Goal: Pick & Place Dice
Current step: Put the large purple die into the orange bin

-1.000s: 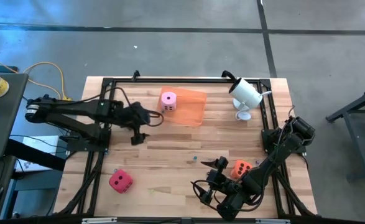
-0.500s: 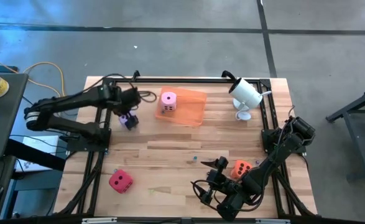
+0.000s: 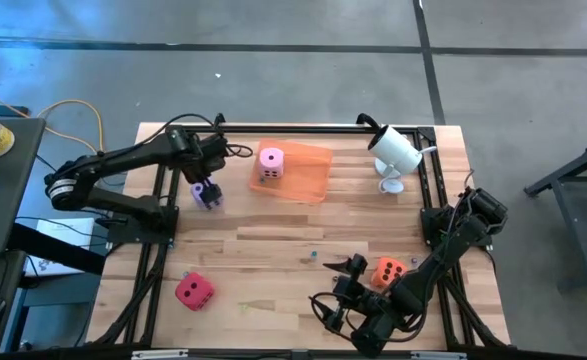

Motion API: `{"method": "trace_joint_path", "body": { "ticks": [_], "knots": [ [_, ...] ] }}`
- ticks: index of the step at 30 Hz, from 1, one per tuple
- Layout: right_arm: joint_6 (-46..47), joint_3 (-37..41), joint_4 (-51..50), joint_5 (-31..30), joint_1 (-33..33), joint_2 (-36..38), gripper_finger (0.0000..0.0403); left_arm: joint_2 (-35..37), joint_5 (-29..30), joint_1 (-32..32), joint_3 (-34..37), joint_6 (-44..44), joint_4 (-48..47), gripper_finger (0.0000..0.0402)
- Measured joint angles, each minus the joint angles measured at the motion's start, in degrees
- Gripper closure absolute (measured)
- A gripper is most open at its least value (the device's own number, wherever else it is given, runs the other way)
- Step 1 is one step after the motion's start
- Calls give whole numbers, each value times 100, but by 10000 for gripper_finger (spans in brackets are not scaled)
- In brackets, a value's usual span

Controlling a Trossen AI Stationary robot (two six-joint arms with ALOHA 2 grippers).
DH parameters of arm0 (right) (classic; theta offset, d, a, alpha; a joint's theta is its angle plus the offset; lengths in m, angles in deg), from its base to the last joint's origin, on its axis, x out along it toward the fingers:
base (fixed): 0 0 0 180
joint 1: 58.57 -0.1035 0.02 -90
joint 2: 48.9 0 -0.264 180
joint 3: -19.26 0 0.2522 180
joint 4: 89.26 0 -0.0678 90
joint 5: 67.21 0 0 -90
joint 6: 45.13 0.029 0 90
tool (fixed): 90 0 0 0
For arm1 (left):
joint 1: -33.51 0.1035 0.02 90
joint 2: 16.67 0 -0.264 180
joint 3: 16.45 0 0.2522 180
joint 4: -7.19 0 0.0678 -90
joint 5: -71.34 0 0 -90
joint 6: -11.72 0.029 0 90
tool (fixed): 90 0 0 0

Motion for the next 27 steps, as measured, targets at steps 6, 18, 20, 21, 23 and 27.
{"method": "trace_joint_path", "body": {
  "ticks": [6, 18, 20, 21, 23, 27],
  "knots": [
    [1, 0, 2, -23, -18, 0, 4, 0, 40, 0, 0, 94, 125, 8],
    [1, 0, 9, -11, -43, 0, 4, 2, -48, 129, 483, 375, -7, 8],
    [1, 0, 12, -14, -57, 0, 4, 2, -39, 167, 583, 437, 100, 8],
    [3, 0, 14, -14, -57, 0, 4, 2, -31, 188, 614, 439, 164, 8],
    [1, 0, 14, -22, -57, 0, 4, 3, -30, 224, 653, 442, 243, 8],
    [1, 0, 16, -28, -54, 0, 4, 2, -31, 295, 662, 453, 393, 8]
  ]
}}
